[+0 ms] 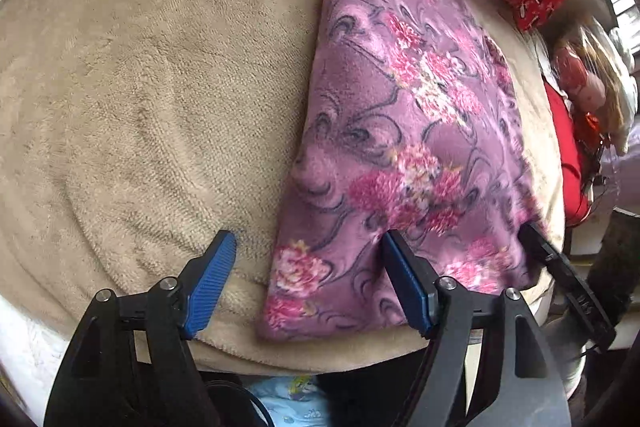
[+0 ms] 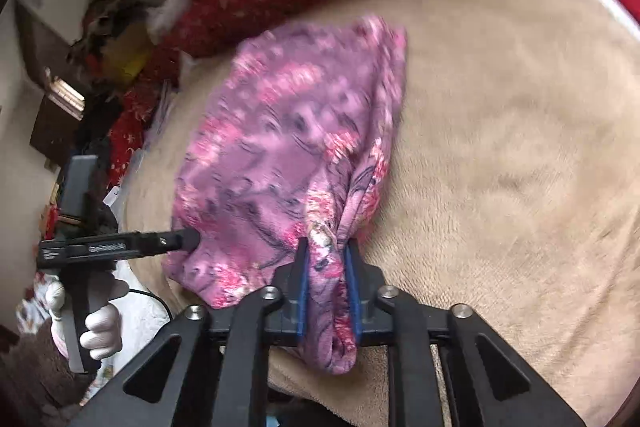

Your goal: Fold small clothes

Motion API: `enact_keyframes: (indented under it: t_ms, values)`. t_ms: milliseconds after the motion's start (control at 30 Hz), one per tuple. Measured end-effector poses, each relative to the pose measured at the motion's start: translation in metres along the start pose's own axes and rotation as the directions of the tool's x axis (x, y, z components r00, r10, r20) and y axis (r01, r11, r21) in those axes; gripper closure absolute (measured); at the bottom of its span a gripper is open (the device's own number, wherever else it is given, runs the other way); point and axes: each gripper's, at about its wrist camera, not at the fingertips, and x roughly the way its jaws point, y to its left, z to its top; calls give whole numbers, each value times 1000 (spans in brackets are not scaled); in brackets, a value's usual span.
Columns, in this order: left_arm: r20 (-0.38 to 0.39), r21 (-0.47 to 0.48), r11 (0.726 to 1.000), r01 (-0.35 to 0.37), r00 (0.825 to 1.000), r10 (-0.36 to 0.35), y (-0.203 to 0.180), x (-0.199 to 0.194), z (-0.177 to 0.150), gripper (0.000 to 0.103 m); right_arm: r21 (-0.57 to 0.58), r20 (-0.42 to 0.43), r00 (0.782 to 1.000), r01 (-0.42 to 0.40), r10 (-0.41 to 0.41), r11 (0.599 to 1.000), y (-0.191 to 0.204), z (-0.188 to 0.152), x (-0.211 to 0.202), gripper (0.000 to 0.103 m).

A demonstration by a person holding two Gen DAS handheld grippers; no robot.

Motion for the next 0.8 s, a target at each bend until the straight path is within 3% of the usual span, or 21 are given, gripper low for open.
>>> enact_keyframes:
  t_ms: [67,133,233,333,400,467,533,633,733,800]
  values:
    - [-3,10,1000,-7,1000,7,-3,0,-1,28,-11,1,1000,20,-20,1000,-2,-2,0,88]
    - [4,16,1000,-5,1000,5,-7,-7,-3,28,-9,-70,991,112,-113,994,-11,-6,17,77]
    - [76,44,998,-32,997,29,-11,-23,-6,28,41,-5,994,106,-105,994,-6,-6,-3,72]
    - [120,76,991,-112,987,103,-17,-22,-8,28,-49,111,988,111,-105,993,18,-1,-25,72]
    - [94,75,987,-139,987,131,-18,-10,-9,28,-102,126,985,127,-114,987,28,-1,-23,61]
    - [80,62,988,-139,988,134,-18,-4,-10,28,-119,52,985,172,-167,978,24,-4,-2,58]
    - [83,60,988,-145,987,139,-18,-4,-10,28,-104,-92,970,213,-223,971,15,-9,32,56]
    - [117,79,982,-173,980,163,-22,-12,-14,28,-75,-47,977,205,-209,976,18,-9,18,55]
    - [159,88,975,-202,969,187,-26,-21,-21,28,-109,-31,964,259,-264,960,26,-8,3,48]
    - [195,93,966,-242,956,221,-31,-29,-29,28,-121,-11,957,287,-290,950,31,-11,-12,34]
